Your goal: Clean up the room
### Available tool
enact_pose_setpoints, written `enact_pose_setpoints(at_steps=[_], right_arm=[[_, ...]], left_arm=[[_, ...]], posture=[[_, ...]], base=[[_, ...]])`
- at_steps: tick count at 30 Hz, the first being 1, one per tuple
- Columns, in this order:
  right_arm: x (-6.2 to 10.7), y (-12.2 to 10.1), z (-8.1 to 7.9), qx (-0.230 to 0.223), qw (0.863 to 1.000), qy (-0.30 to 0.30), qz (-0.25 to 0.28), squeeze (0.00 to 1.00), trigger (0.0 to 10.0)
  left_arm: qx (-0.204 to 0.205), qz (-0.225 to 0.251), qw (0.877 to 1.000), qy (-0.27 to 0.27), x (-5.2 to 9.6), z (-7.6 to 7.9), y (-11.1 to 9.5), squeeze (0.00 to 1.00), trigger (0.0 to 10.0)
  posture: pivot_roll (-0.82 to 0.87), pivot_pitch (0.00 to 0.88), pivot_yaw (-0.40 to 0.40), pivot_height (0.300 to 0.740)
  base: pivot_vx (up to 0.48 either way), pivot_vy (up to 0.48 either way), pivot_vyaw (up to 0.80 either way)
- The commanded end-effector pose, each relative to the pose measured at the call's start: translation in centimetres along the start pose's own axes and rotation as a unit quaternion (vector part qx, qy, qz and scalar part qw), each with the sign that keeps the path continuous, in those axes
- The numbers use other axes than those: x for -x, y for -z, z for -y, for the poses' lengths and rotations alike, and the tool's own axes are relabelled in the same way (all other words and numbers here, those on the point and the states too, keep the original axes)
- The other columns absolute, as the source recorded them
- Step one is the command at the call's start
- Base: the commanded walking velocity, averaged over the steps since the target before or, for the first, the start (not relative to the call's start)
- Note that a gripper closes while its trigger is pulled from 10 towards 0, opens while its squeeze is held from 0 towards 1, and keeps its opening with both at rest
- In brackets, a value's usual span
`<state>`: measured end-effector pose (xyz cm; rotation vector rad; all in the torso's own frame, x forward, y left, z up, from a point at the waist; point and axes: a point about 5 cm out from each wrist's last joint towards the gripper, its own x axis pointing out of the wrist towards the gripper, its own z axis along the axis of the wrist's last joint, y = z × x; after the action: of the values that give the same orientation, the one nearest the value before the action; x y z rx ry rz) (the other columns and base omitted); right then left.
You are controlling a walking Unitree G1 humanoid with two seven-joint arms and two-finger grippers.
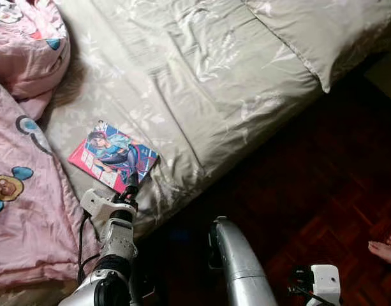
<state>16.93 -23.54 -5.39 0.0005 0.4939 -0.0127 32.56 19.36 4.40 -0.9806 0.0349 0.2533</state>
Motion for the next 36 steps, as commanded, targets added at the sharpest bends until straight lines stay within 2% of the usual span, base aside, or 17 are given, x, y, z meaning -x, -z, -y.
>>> enact_pose_setpoints(at_steps=[1,2,9,14,29,31,33,36], right_arm=[[1.6,1.9,0.6,-0.003,0.999,0.01,-0.032,0.0,10.0],[1.7,1.9,0.7,-0.003,0.999,0.01,-0.031,0.0,10.0],[1.9,2.0,0.9,-0.002,0.999,0.009,-0.032,0.0,10.0],[1.9,2.0,0.9,-0.002,1.0,0.006,-0.031,0.0,10.0],[2.1,2.0,0.9,-0.003,1.0,0.002,-0.027,0.0,10.0],[2.1,2.0,0.9,-0.003,1.0,0.002,-0.027,0.0,10.0],[2.1,2.0,0.9,-0.004,1.0,0.002,-0.027,0.0,10.0],[2.2,2.0,0.9,-0.004,1.0,0.0,-0.027,0.0,10.0]], left_arm=[[0.067,-0.115,0.989,-0.061,3.1,-2.5,5.8,0.0,10.0],[0.083,-0.115,0.988,-0.057,3.2,-2.5,5.9,0.0,10.0],[0.13,-0.107,0.985,-0.019,2.8,-1.7,5.7,0.0,10.0],[0.146,-0.101,0.984,0.002,2.6,-1.2,5.6,0.0,10.0],[0.171,-0.08,0.982,0.013,2.8,-1.4,5.3,0.0,10.0],[0.165,-0.085,0.983,0.015,2.8,-1.3,5.5,0.0,10.0],[0.105,-0.115,0.988,0.022,2.8,-0.9,6.1,0.0,10.0],[0.093,-0.129,0.987,0.031,2.9,-0.5,6.5,0.0,10.0]], posture=[[-0.32,0.534,-0.2,0.621],[-0.33,0.534,-0.204,0.621],[-0.33,0.532,-0.206,0.621],[-0.33,0.53,-0.208,0.621],[-0.34,0.543,-0.215,0.621],[-0.34,0.543,-0.215,0.621],[-0.34,0.543,-0.215,0.621],[-0.33,0.549,-0.213,0.621]], base=[[0.0,0.0,0.0],[0.0,0.0,0.0],[0.0,0.0,0.0],[0.0,0.0,0.0],[0.0,0.0,0.0],[0.0,0.0,0.0],[0.0,0.0,0.0],[0.0,0.0,0.0]])
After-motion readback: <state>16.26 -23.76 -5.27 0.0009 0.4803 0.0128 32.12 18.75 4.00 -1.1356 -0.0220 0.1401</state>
